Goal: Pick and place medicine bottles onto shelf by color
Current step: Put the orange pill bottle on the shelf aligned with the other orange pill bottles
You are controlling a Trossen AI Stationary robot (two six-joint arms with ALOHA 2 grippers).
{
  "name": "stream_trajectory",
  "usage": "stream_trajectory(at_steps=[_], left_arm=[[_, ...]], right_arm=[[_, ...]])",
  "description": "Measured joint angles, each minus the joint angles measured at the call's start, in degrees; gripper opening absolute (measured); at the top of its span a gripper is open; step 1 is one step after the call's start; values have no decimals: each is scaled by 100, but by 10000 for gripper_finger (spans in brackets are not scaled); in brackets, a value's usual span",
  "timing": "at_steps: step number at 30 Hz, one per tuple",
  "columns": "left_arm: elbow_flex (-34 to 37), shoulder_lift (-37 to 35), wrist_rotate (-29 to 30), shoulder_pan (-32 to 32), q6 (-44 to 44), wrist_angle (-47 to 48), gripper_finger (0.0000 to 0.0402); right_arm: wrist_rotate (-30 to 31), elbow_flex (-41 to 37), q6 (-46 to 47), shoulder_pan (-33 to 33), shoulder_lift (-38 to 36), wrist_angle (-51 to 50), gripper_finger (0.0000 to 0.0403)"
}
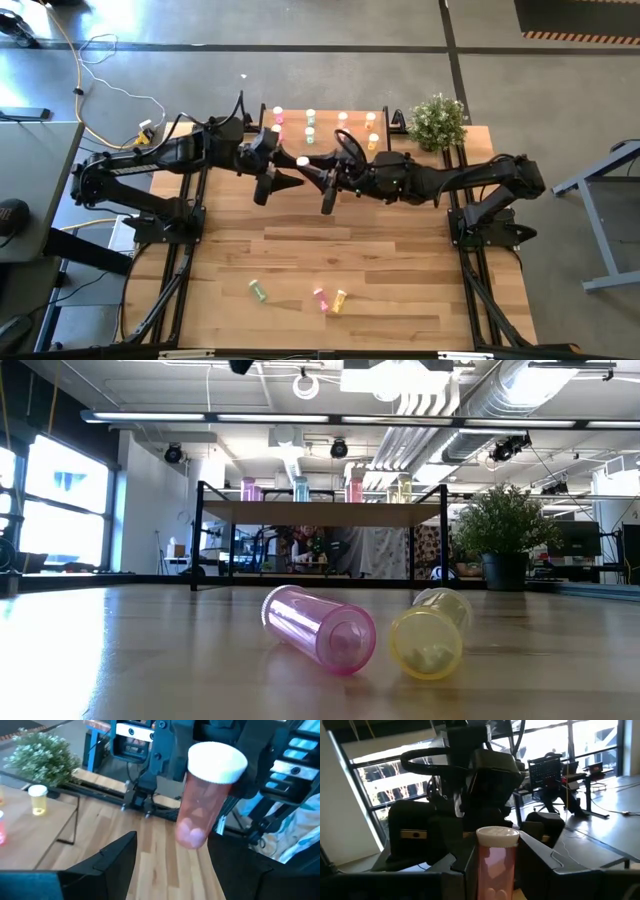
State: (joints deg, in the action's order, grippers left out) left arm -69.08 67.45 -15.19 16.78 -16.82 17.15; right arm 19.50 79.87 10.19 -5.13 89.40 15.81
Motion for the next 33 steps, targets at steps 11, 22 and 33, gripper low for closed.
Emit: stream_trajectory(at_steps=[11, 22, 33], left_arm=[[-2, 135, -313, -13, -251, -730, 233], [-2, 376, -331, -76, -253, -812, 175], [-2, 395, -349, -72, -102, -811, 120]], right_arm=[[-364, 0, 16, 0, -25, -2, 103], [-362, -2, -19, 26, -25, 68, 103], [-349, -2, -19, 33, -25, 24, 103]])
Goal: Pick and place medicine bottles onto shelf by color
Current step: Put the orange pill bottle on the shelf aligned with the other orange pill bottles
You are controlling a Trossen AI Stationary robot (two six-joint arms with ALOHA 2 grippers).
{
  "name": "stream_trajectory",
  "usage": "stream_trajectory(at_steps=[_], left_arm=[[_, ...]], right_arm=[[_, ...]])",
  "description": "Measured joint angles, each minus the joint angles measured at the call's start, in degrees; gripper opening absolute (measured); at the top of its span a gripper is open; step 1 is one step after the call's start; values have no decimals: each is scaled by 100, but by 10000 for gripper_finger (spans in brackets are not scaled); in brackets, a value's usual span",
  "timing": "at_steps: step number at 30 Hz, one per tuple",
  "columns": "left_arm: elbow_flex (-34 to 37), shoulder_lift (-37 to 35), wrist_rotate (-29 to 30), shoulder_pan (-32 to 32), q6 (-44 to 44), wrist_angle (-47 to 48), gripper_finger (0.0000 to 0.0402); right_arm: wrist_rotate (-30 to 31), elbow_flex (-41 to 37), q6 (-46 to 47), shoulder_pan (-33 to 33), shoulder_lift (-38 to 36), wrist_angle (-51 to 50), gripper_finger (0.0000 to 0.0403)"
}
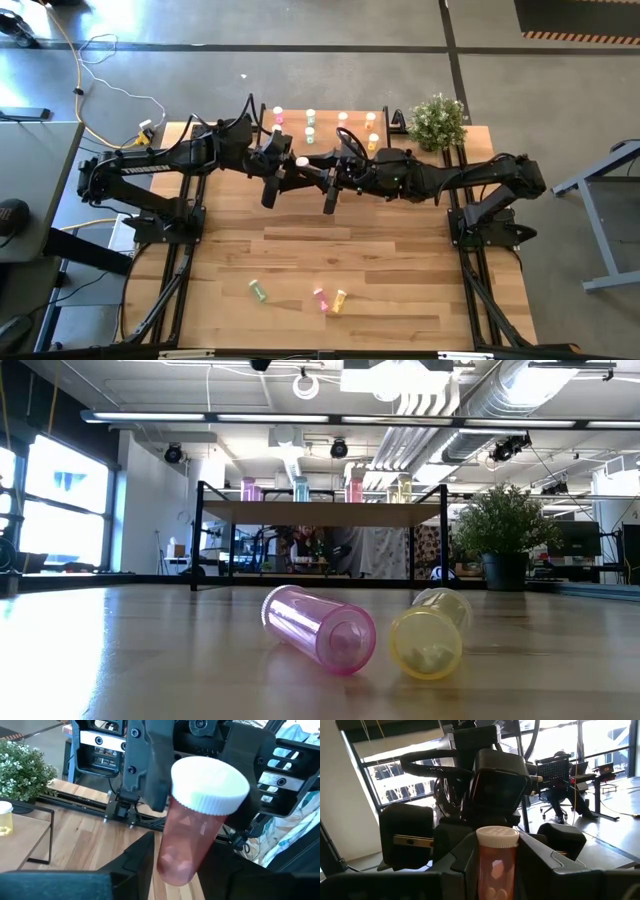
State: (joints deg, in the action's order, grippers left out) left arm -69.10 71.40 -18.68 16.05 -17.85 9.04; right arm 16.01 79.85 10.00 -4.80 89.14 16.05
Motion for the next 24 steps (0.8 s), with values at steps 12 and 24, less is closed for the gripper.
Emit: stream_trajectory(at_steps=[12, 24], left_arm=[[0, 0, 4, 0, 66, 7, 94], [0, -2, 155, 15, 369, 117, 93]], right_arm=[[37, 0, 26, -2, 0, -43, 103], [220, -11, 88, -13, -185, -424, 189]])
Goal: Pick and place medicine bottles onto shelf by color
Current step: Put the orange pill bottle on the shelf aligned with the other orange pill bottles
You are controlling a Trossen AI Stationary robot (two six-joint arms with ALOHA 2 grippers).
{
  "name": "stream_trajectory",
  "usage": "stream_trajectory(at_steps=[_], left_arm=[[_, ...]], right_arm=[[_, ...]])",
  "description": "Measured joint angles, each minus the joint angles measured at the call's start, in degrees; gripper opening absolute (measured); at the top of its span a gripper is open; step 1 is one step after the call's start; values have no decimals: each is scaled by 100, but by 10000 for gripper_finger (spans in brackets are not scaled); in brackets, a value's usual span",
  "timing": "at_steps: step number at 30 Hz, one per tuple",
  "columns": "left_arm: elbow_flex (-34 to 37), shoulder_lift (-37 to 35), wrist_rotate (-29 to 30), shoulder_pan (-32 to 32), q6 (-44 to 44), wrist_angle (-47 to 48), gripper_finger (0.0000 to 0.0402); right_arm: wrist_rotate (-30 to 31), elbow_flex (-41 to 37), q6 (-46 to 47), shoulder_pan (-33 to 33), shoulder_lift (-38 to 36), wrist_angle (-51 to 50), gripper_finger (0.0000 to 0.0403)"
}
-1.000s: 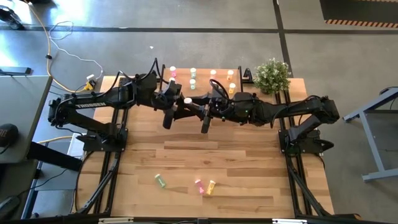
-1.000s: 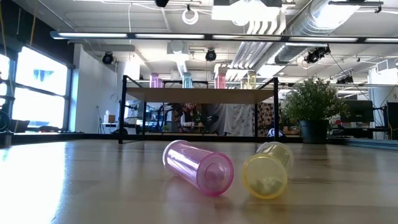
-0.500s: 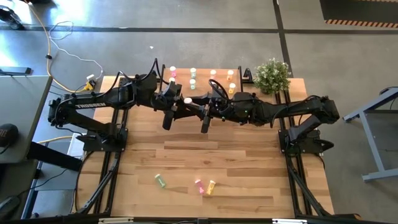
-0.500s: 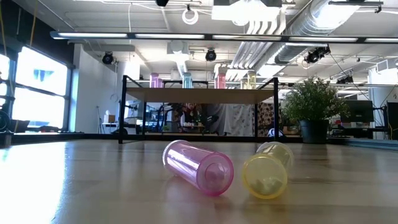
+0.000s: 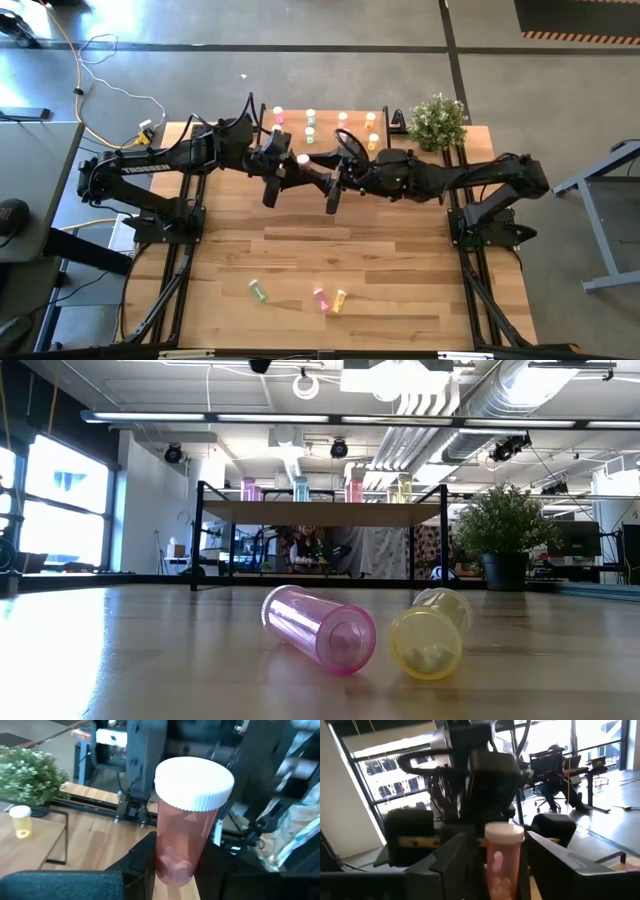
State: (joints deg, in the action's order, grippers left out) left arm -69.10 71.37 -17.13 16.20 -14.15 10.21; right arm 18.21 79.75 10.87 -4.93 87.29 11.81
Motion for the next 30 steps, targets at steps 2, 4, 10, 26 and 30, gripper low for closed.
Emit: stream_trajectory(at_steps=[2, 4, 10, 26, 30], left_arm=[[0, 0, 38, 44, 90, 87, 93], [0, 0, 44, 90, 166, 174, 93], [0, 0, 226, 196, 725, 539, 93], [0, 708, -154, 217, 1297, 638, 93], [1, 1034, -118, 217, 1284, 297, 93]], right_arm=[[-2, 0, 160, 0, -152, -197, 205], [3, 2, 334, 0, -305, -436, 216], [-27, 4, 605, 142, -759, -1099, 221], [-1129, 152, 723, 1265, -1248, -2065, 222], [-1307, 897, 128, 1525, -1175, -3568, 222]])
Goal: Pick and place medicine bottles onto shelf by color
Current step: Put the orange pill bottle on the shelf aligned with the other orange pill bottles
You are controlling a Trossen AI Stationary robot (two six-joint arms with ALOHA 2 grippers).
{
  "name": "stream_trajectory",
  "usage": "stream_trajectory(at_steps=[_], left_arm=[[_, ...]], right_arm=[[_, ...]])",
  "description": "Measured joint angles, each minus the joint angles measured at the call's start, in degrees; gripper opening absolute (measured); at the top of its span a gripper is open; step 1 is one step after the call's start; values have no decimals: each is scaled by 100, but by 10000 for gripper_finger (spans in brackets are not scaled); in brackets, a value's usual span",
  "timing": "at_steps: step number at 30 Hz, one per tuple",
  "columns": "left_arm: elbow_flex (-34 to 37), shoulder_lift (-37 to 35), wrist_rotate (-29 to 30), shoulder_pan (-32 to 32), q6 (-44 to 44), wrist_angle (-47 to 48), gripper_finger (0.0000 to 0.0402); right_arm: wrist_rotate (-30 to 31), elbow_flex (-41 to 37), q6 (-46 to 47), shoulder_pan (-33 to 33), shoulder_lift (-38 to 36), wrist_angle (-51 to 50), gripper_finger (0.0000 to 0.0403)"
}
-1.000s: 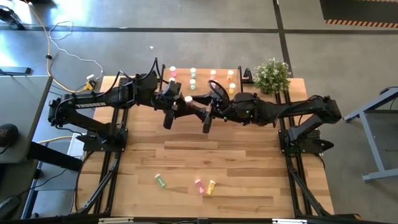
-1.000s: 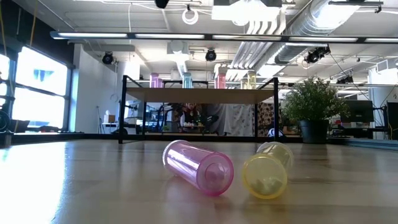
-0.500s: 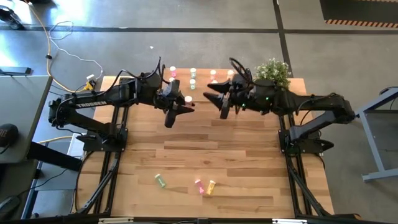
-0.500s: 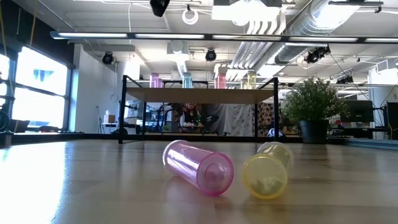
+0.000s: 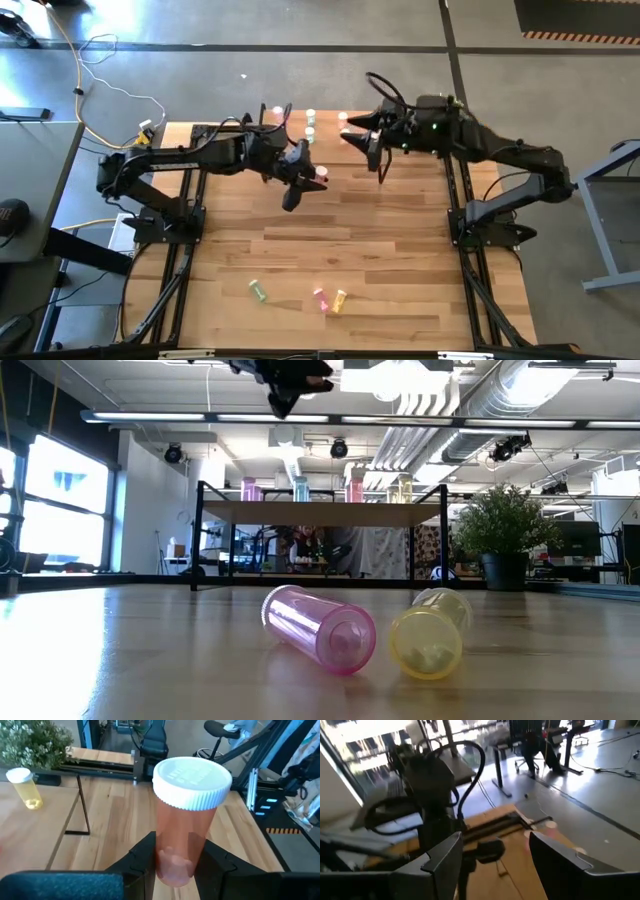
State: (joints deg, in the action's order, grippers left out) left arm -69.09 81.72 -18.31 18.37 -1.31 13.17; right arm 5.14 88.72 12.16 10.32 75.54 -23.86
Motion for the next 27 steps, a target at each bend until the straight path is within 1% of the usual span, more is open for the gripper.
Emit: stream_trajectory(at_steps=[3, 6, 8, 10, 12, 15, 21, 24, 27], left_arm=[[-4, 210, 67, 0, 4, -295, 93], [-1, 432, 108, 0, 4, -504, 93], [-1, 549, 116, 0, 3, -617, 93], [-1, 658, 178, 0, 3, -717, 93], [-1, 738, 368, -3, 4, -711, 93], [-1, 784, 405, 0, 4, -698, 93], [-1, 782, 699, 0, 88, -715, 93], [-1, 782, 705, 0, 61, -711, 93], [-1, 780, 706, 0, 93, -711, 93]], right_arm=[[-314, 574, -441, 179, 122, -1052, 222], [-623, 982, -803, 332, 259, -1964, 222], [-883, 1072, -1011, 415, 375, -2448, 222], [-1201, 1072, -1185, 467, 495, -2712, 222], [-1475, 1072, -1324, 475, 608, -2825, 222], [-1752, 1077, -1551, 450, 814, -2905, 222], [-2027, 1077, -1847, 416, 1191, -2896, 222], [-2212, 1077, -1868, 416, 1372, -2773, 222], [-2232, 1077, -1985, 416, 1481, -2725, 222]])
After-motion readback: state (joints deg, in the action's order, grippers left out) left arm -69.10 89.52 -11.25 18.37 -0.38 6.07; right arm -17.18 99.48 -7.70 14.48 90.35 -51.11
